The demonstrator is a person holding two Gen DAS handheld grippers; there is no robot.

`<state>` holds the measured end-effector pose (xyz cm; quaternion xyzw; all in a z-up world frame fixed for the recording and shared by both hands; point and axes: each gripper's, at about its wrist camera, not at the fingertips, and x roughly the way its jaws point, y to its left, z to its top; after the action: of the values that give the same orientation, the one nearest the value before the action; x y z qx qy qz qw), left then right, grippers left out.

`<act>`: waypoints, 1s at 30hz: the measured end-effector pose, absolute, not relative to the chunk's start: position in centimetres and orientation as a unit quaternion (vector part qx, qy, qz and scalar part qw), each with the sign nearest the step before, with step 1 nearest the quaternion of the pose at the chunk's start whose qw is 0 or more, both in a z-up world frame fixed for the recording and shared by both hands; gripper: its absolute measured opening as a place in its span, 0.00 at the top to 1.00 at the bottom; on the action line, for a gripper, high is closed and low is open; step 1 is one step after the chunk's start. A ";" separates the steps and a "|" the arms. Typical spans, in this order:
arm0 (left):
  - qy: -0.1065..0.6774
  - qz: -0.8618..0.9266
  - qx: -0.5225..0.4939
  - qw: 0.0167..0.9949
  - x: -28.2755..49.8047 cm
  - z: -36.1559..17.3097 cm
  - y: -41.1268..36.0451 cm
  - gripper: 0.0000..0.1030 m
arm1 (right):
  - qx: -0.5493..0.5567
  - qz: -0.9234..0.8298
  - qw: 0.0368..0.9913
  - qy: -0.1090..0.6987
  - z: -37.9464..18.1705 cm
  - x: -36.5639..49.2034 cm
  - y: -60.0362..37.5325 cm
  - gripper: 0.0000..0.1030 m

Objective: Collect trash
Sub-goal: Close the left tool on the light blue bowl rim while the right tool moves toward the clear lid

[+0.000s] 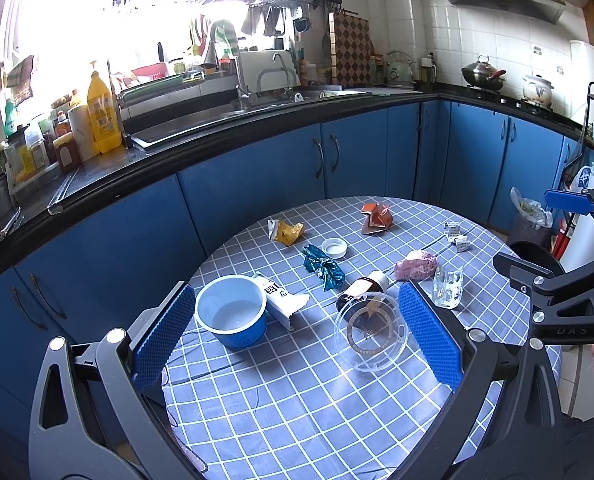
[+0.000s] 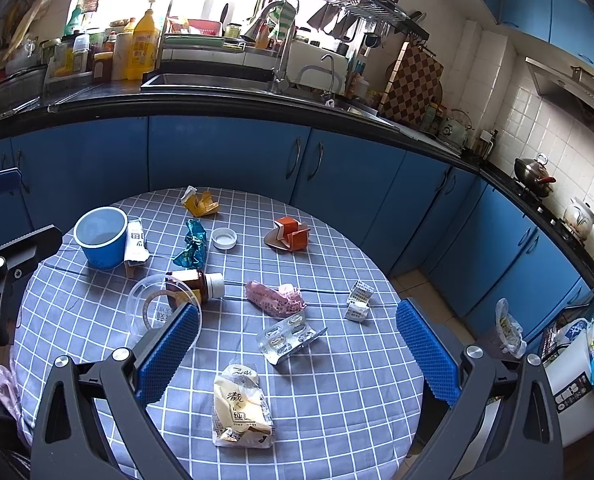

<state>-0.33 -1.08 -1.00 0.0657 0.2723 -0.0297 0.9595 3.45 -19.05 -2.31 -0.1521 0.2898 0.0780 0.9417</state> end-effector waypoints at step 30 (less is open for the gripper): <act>0.392 0.017 -0.021 0.920 8.6 -9.8 7.4 0.03 | -0.121 0.168 0.897 0.391 -11.8 7.5 -16.3 0.06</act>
<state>8.56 7.40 -9.75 -0.0209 0.3919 0.0171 0.9196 7.54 -16.32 -11.77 -0.1210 0.3914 0.1684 0.8965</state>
